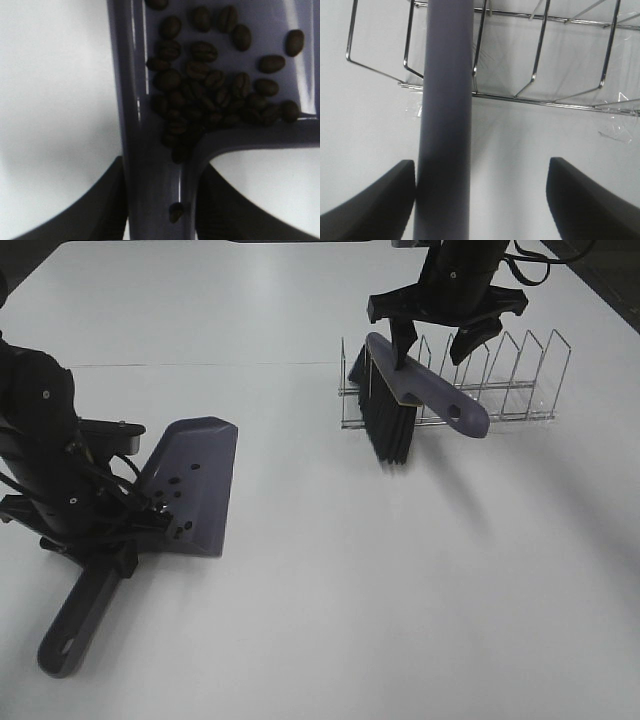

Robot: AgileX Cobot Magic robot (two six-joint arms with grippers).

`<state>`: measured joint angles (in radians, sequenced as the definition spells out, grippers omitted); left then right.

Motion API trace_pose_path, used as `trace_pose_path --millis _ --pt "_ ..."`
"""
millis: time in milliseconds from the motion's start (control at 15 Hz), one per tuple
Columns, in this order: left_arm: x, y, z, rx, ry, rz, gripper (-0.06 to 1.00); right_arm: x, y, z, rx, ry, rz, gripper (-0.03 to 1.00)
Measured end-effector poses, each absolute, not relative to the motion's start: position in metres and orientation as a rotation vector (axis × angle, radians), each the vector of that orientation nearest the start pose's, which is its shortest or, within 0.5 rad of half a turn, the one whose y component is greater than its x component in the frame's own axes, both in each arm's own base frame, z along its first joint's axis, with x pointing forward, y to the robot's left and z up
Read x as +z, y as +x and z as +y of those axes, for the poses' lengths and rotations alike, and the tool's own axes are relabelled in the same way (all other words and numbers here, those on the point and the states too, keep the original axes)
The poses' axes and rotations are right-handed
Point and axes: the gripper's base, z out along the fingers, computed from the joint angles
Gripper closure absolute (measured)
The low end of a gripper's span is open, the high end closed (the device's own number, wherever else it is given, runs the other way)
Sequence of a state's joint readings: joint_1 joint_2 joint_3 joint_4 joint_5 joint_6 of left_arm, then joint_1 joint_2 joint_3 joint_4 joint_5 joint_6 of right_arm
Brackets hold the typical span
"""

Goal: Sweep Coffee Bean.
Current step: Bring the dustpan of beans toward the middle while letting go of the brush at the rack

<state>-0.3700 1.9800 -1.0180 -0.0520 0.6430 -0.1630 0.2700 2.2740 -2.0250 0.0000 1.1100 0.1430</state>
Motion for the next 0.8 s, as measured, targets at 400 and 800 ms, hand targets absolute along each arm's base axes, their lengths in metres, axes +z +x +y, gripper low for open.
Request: trace_pose_path --millis 400,800 --pt "0.0976 0.3069 -0.1235 -0.093 0.236 3.092 0.61 0.2098 0.473 0.1257 0.029 -0.196 2.83 0.34" --pt "0.0979 0.3071 -0.1239 -0.099 0.241 3.09 0.61 0.2132 0.4725 0.1254 0.028 -0.196 2.822 0.34"
